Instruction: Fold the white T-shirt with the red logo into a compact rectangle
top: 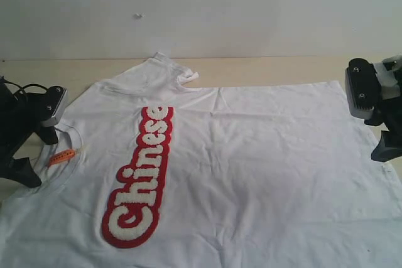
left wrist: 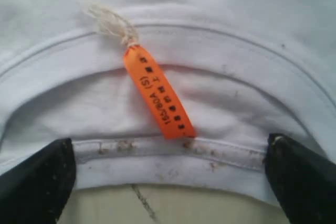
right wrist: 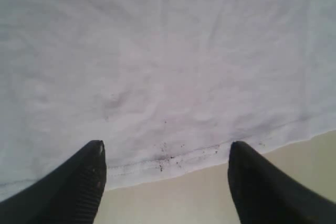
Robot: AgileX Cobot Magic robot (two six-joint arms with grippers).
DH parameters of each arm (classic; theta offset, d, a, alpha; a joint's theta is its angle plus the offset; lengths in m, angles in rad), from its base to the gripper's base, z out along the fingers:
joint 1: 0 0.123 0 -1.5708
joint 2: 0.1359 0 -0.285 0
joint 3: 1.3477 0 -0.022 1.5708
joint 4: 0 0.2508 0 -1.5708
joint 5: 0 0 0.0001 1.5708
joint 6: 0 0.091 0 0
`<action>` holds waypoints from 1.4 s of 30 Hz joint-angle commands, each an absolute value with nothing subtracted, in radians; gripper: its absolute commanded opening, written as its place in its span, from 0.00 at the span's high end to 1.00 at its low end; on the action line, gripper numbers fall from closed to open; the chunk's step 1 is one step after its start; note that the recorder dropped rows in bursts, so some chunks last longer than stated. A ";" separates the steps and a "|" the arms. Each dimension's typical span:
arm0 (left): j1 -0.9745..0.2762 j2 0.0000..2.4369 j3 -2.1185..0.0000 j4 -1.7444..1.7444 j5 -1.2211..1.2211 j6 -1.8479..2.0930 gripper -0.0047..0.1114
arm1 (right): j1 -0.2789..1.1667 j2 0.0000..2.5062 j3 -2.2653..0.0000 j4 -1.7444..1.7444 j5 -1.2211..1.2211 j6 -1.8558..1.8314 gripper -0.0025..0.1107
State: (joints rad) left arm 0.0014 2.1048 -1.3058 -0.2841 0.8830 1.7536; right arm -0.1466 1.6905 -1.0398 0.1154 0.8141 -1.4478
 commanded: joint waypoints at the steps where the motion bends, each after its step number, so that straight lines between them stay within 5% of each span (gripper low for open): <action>1: 0.001 2.136 -1.292 -0.210 0.896 1.761 0.15 | -0.151 1.689 -1.041 0.124 0.809 -1.475 0.41; 14: 0.001 2.126 -1.292 -0.212 0.887 1.761 0.15 | -0.151 1.651 -1.043 0.090 0.655 -1.468 0.41; 29: 0.001 2.126 -1.292 -0.222 0.884 1.761 0.15 | -0.151 1.585 -1.043 0.069 0.765 -1.425 0.41; 42: 0.001 2.126 -1.292 -0.255 0.886 1.761 0.15 | -0.192 1.899 -1.296 0.032 1.055 -1.446 0.41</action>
State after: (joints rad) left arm 0.0014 2.1073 -1.3058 -0.2715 0.8908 1.7536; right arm -0.1694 1.8520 -1.2603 0.0685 1.0403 -1.4480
